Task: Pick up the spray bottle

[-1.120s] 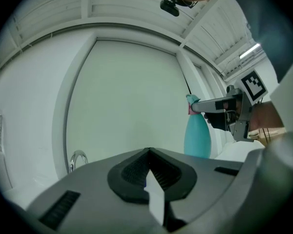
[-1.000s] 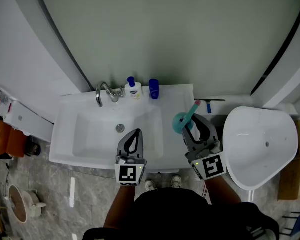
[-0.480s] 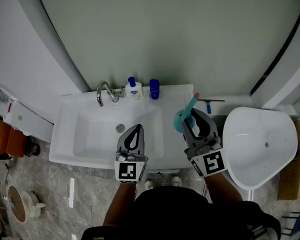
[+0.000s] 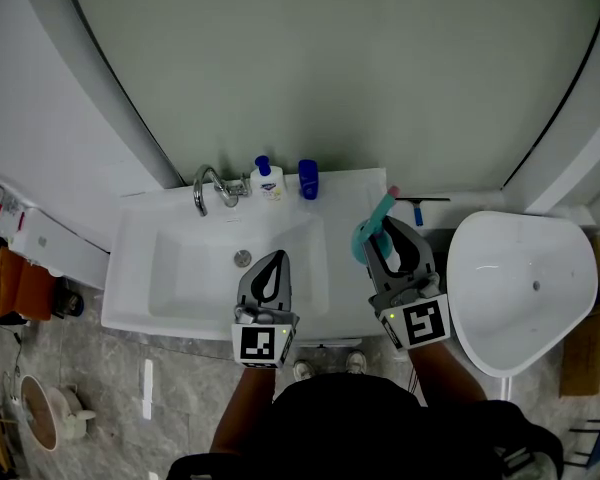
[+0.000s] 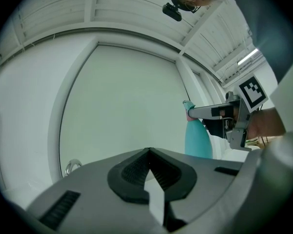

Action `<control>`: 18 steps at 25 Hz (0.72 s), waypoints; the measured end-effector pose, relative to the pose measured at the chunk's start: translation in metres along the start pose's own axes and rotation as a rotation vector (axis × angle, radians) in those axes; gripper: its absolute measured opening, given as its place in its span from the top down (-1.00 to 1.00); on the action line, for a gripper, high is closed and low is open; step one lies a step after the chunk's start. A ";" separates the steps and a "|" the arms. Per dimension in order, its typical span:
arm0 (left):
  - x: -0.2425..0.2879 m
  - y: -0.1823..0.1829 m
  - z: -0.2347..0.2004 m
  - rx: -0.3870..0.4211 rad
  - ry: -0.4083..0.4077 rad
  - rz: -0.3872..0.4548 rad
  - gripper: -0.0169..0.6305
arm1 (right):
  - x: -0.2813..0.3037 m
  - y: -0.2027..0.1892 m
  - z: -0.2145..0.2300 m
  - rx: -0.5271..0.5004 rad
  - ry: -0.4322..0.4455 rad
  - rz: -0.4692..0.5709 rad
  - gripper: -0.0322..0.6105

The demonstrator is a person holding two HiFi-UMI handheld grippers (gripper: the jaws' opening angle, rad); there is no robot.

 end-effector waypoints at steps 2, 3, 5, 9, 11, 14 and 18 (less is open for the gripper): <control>0.000 0.000 0.000 -0.001 0.005 0.002 0.96 | 0.000 -0.002 0.001 0.003 -0.005 -0.004 0.51; 0.000 0.000 0.000 0.000 0.005 0.002 0.96 | -0.001 -0.003 0.002 0.003 -0.006 -0.006 0.51; -0.001 -0.001 0.001 0.002 0.002 0.001 0.96 | -0.001 -0.005 0.001 0.002 -0.008 -0.013 0.51; -0.001 0.002 0.002 0.005 0.001 0.001 0.96 | -0.003 -0.011 0.002 0.006 -0.013 -0.038 0.51; 0.000 0.003 0.004 0.000 -0.002 0.005 0.96 | -0.004 -0.012 0.003 0.016 -0.018 -0.039 0.51; -0.001 0.001 0.006 -0.011 -0.001 0.010 0.96 | -0.004 -0.013 0.004 0.024 -0.020 -0.031 0.51; -0.001 0.003 0.005 0.005 -0.001 -0.004 0.96 | -0.004 -0.015 0.004 0.031 -0.020 -0.024 0.51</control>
Point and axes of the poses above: the fingertips, and each gripper's own axes: x forward along the fingers, z to its right, y out of its top, the point moved 5 cm from there along -x, backward along the fingers, and after that the axes turned 6 degrees about z, right-handed, at the moved point
